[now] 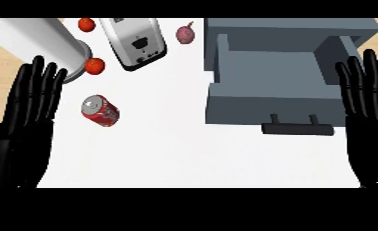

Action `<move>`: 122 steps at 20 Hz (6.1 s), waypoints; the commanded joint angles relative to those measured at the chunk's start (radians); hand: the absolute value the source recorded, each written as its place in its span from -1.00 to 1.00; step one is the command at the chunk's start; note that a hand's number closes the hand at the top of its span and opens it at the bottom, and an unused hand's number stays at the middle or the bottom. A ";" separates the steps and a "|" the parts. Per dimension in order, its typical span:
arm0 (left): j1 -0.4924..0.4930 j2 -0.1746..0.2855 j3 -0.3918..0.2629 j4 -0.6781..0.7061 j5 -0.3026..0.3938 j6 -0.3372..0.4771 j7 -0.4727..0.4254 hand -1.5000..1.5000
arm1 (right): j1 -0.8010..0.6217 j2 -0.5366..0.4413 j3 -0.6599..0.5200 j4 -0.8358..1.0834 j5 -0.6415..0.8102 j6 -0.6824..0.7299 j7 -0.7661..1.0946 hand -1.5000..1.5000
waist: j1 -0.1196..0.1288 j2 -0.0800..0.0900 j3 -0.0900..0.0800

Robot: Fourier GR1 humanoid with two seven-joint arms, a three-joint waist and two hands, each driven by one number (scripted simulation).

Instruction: Pick up the can, place it into the drawer and close the drawer

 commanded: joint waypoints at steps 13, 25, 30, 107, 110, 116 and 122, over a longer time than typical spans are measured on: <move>0.031 0.477 0.128 0.263 0.646 -0.758 0.025 -1.00 | 0.144 -0.025 -0.017 0.001 0.016 -0.009 0.198 -1.00 | -0.027 0.001 0.001; -0.160 0.599 0.192 0.518 0.873 -0.815 0.195 -1.00 | 0.319 0.007 -0.035 -0.050 -0.010 0.056 0.085 -1.00 | -0.031 0.000 0.003; -0.179 0.481 0.210 0.544 0.688 -0.844 0.151 -1.00 | 0.212 0.019 -0.035 0.084 0.042 0.045 0.046 -1.00 | -0.023 0.002 0.003; -0.603 0.351 0.011 1.822 -0.215 -0.632 -0.920 -1.00 | 0.206 0.014 -0.212 -0.008 -0.058 0.173 0.110 -1.00 | -0.041 0.009 0.000; -0.664 0.373 0.019 1.842 -0.206 -0.670 -0.894 -1.00 | 0.241 0.044 -0.168 -0.003 -0.008 0.175 0.061 -1.00 | -0.047 0.011 0.000; -0.640 0.330 0.004 1.853 -0.213 -0.638 -0.921 -1.00 | 0.297 0.050 -0.172 -0.030 -0.034 0.200 0.064 -1.00 | -0.049 0.010 0.000; -0.619 0.319 -0.017 1.860 -0.223 -0.650 -0.971 -1.00 | 0.324 0.052 -0.176 -0.110 -0.079 0.207 0.123 -1.00 | -0.056 0.011 -0.001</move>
